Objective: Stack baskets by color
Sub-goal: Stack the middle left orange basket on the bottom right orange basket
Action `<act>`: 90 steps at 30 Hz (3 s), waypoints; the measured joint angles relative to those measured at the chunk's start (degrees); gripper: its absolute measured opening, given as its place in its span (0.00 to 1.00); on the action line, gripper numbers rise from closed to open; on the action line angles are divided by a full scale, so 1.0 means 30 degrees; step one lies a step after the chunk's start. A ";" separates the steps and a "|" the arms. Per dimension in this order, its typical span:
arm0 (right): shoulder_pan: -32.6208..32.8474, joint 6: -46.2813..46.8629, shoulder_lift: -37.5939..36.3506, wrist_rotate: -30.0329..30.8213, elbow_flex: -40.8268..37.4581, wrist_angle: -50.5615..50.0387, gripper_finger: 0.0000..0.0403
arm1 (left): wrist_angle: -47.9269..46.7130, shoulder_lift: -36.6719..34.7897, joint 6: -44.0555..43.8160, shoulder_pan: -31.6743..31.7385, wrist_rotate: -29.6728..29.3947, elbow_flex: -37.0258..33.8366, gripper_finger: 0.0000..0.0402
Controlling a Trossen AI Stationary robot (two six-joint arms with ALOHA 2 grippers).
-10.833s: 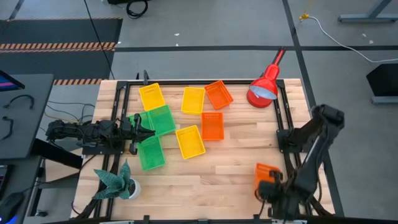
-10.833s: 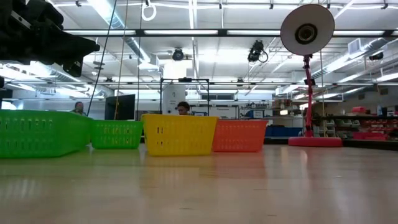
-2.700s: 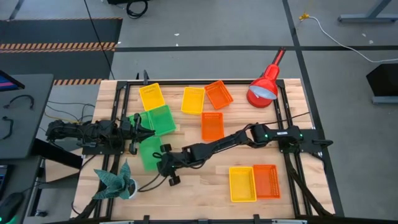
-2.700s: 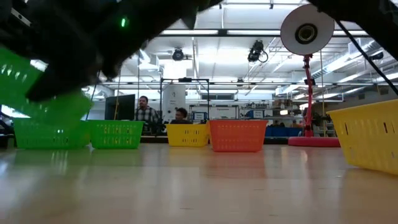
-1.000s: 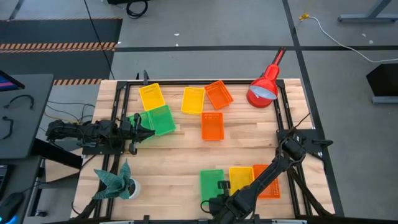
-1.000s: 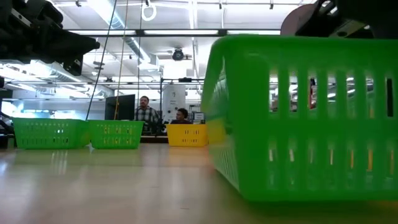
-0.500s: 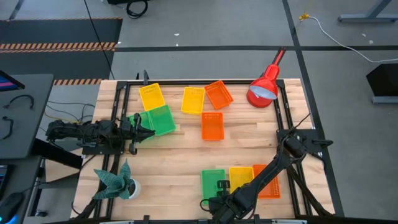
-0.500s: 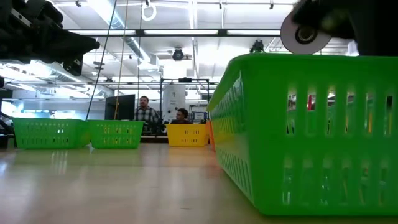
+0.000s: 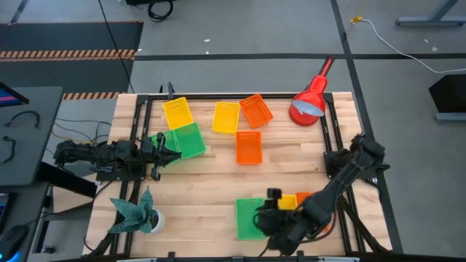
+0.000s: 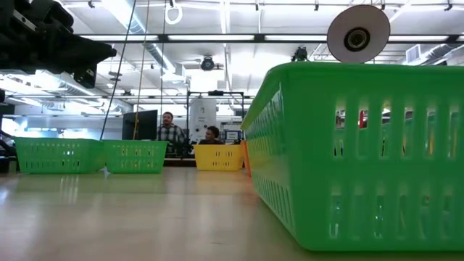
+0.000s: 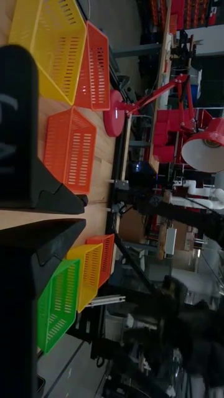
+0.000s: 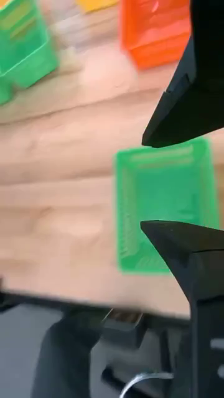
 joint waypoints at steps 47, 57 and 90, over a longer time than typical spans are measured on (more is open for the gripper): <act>-1.2766 -1.0950 -0.0839 -0.6840 -0.9752 0.9051 0.05 | 0.0153 0.0080 0.0000 0.0001 0.0000 -0.0006 0.07; -0.7805 -0.5993 -0.6104 -0.5049 -0.9738 0.4721 0.02 | 0.0153 0.0080 -0.0004 0.0002 -0.0002 -0.0005 0.08; 0.8065 1.2432 -0.3074 -0.4182 -0.7953 -0.3504 0.03 | 0.0153 0.0080 -0.0003 -0.0001 -0.0007 0.0000 0.07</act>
